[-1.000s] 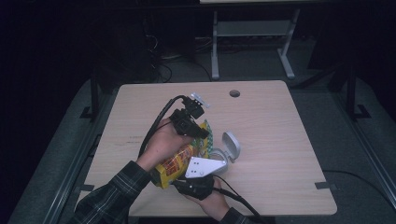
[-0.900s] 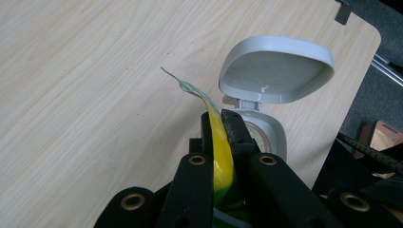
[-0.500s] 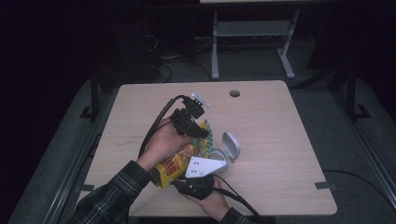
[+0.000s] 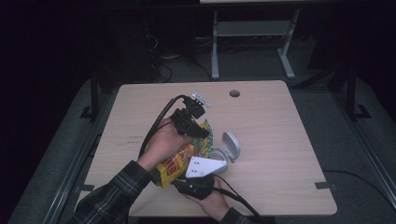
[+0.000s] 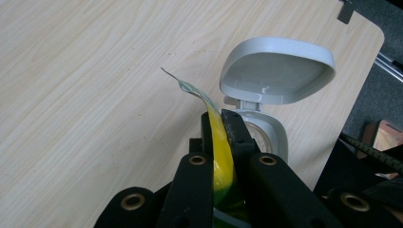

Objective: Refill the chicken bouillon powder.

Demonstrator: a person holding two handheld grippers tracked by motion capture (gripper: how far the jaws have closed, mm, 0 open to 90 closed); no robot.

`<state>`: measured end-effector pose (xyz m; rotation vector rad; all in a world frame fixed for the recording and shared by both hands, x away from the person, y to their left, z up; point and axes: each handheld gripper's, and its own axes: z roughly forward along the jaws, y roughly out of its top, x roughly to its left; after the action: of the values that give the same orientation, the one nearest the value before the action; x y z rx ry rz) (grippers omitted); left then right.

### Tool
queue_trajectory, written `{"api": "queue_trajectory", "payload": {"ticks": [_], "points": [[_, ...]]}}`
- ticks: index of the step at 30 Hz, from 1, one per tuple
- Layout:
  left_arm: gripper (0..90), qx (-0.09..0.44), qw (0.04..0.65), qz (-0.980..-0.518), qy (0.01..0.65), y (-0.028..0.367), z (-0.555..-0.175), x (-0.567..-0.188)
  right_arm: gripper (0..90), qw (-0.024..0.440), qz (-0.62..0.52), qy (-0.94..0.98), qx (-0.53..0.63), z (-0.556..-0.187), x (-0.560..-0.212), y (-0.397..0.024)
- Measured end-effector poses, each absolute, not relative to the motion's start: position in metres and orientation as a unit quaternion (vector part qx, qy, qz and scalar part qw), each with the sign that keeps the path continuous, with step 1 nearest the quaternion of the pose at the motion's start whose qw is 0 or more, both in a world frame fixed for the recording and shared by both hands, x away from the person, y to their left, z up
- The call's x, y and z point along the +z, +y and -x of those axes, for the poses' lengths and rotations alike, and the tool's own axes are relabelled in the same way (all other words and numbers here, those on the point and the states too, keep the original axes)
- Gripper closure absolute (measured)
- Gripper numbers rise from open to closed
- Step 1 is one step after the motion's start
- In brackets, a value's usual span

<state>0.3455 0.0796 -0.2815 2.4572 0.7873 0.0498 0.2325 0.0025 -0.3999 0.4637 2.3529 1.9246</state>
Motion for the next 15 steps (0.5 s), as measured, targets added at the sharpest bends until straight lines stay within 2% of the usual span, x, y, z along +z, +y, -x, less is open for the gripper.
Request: {"api": "queue_trajectory", "payload": {"ticks": [15], "points": [[89.8, 0.027, 0.280, -0.915, 0.291, 0.0762, -0.3448, -0.2788, 89.9, 0.037, -0.153, 0.763, 0.627, -0.2337, -0.3983, 0.0005]]}}
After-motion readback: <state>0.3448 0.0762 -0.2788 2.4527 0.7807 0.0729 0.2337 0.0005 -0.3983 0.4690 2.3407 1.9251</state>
